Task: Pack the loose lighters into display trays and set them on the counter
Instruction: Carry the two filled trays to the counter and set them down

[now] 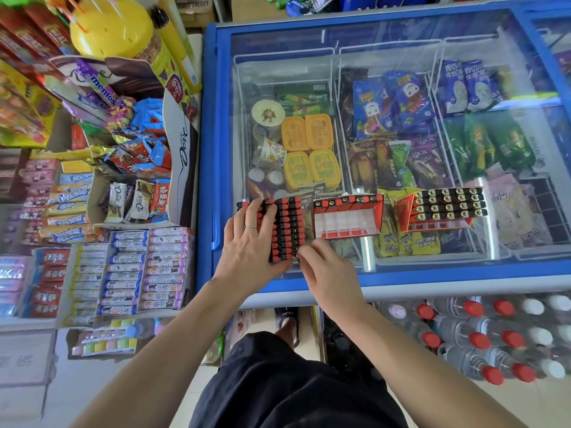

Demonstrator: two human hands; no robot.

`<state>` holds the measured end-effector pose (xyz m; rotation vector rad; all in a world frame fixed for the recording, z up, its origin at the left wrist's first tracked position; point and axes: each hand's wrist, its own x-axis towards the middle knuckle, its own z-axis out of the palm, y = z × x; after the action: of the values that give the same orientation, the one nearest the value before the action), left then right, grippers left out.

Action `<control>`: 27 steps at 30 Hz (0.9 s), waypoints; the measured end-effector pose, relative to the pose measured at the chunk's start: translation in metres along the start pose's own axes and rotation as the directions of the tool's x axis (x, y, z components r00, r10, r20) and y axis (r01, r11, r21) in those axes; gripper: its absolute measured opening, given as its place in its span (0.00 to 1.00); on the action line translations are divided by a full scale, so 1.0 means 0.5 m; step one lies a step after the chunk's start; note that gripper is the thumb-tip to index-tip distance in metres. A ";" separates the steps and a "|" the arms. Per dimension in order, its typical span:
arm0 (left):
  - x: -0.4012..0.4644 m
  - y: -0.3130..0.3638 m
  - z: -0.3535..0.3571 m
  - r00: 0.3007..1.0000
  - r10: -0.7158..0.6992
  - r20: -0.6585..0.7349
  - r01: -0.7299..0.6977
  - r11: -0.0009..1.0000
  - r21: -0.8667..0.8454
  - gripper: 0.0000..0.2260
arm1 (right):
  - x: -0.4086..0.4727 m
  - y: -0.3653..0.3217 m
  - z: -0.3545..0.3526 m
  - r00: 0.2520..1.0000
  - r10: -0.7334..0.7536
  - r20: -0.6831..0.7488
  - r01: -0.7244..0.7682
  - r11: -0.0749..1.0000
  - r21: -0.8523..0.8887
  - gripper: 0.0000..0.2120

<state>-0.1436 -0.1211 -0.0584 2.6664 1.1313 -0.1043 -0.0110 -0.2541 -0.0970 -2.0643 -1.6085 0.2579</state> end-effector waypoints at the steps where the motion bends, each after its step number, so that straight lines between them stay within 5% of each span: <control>1: 0.000 0.001 0.000 1.000 0.001 -0.003 -0.001 1.000 0.000 0.47 | 0.001 0.000 0.000 1.000 0.005 -0.003 -0.005 1.000 0.012 0.03; 8: 0.009 0.025 -0.005 1.000 0.028 -0.012 -0.028 0.999 -0.047 0.49 | 0.004 0.002 -0.020 0.995 0.094 -0.044 -0.087 0.986 0.141 0.05; 18: 0.125 0.178 -0.042 0.959 0.267 0.093 -0.275 0.956 0.098 0.49 | -0.006 0.161 -0.173 0.897 0.377 -0.231 -0.330 0.919 0.218 0.12; 22: 0.182 0.224 -0.040 0.957 0.236 0.169 -0.264 0.951 0.164 0.41 | -0.016 0.235 -0.255 0.844 0.471 -0.256 -0.432 0.881 0.195 0.23; 27: 0.222 0.253 -0.040 0.944 0.205 0.257 -0.271 0.928 0.256 0.27 | -0.009 0.331 -0.314 0.905 0.417 -0.077 -0.422 0.905 -0.051 0.45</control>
<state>0.0240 -0.1233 -0.0324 2.9264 0.7611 -0.5538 0.1981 -0.3293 -0.0457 -2.4322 -1.1309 0.2846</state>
